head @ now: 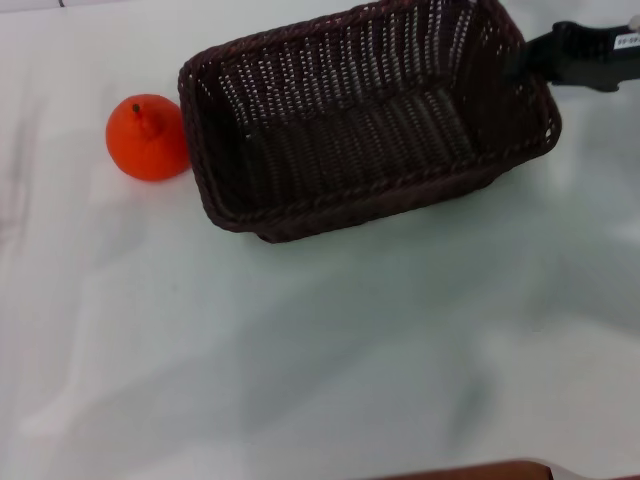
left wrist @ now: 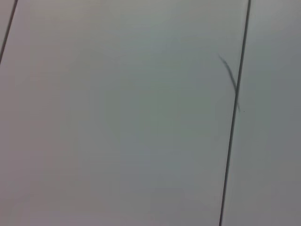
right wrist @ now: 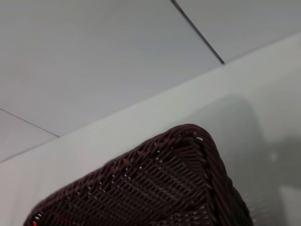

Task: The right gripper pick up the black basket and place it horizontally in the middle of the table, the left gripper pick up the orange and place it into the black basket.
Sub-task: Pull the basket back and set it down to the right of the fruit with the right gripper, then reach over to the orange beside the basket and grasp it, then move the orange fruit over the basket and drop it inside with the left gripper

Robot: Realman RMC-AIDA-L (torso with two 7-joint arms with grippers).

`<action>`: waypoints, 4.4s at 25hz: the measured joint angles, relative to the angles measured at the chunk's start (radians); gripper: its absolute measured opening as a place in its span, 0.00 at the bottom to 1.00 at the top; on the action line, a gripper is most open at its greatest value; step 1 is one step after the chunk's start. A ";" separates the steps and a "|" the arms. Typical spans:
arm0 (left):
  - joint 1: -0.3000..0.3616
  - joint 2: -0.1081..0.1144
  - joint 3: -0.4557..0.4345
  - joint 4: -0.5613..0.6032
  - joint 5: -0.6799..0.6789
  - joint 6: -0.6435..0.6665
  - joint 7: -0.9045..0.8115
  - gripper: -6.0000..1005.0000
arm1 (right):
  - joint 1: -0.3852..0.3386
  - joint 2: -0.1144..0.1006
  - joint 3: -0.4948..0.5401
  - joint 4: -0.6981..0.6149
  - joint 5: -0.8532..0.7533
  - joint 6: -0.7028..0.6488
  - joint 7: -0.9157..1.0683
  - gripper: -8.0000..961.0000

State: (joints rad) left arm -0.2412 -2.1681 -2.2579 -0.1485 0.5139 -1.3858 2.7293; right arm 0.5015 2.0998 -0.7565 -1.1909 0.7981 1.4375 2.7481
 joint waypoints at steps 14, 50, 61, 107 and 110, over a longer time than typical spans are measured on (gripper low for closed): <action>-0.009 0.002 0.005 -0.005 0.001 0.036 0.006 0.61 | -0.051 -0.005 -0.117 0.065 0.072 -0.086 0.034 0.22; -0.187 0.070 0.632 -0.086 0.004 0.430 -0.212 0.57 | -0.106 -0.015 0.241 -0.006 0.240 0.033 -0.246 0.71; -0.245 0.051 0.622 -0.099 0.001 0.598 -0.235 0.56 | -0.128 -0.014 0.257 0.003 0.310 0.029 -0.303 0.71; -0.059 0.006 0.626 -0.252 0.006 0.066 -0.315 0.24 | -0.152 -0.017 0.414 0.363 0.717 -0.004 -0.857 0.71; -0.056 0.006 0.631 -0.250 0.006 0.069 -0.316 0.38 | -0.152 -0.017 0.431 0.380 0.735 -0.004 -0.895 0.71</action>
State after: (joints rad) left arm -0.2972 -2.1623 -1.6268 -0.3981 0.5200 -1.3170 2.4131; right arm 0.3498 2.0829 -0.3259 -0.8108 1.5327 1.4330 1.8530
